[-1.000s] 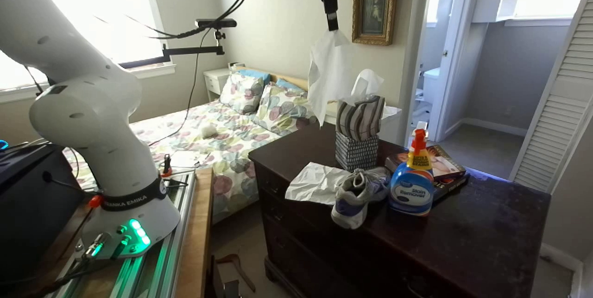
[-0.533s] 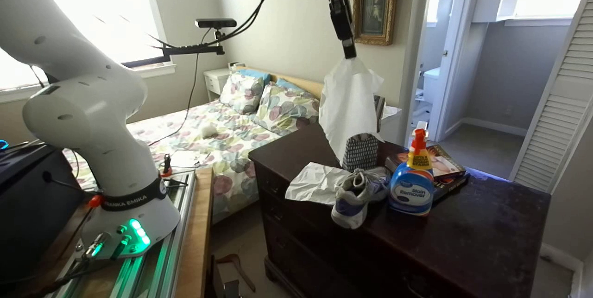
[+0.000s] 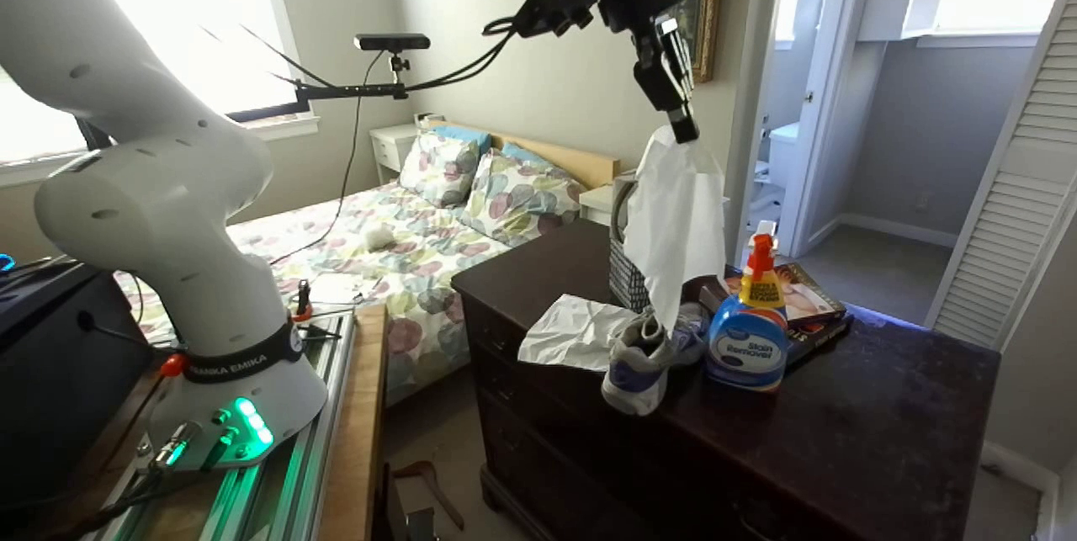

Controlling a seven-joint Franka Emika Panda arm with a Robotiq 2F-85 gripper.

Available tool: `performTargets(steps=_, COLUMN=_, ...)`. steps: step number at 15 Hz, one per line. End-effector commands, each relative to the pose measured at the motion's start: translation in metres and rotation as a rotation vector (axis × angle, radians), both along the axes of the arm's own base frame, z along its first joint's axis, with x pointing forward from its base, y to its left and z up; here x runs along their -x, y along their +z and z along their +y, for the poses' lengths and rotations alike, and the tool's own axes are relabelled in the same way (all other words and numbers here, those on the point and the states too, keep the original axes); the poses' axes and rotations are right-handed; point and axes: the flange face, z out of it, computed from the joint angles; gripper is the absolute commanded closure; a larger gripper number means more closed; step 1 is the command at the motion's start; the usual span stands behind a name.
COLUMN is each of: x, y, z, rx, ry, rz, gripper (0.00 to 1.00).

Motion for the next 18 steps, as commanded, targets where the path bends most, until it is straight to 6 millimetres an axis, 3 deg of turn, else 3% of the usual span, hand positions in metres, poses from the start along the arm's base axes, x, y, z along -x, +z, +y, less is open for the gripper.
performTargets(steps=1, x=-0.019, y=-0.008, z=-0.011, rx=0.047, ry=-0.082, rz=-0.038, gripper=1.0)
performTargets(steps=4, x=-0.035, y=-0.008, z=-0.015, rx=0.063, ry=-0.115, rz=-0.058, gripper=1.0)
performTargets(steps=11, x=-0.087, y=0.003, z=0.008, rx=0.157, ry=-0.071, rz=-0.093, gripper=1.0)
performTargets(steps=18, x=-0.138, y=-0.021, z=0.046, rx=0.23, ry=0.037, rz=-0.077, gripper=1.0)
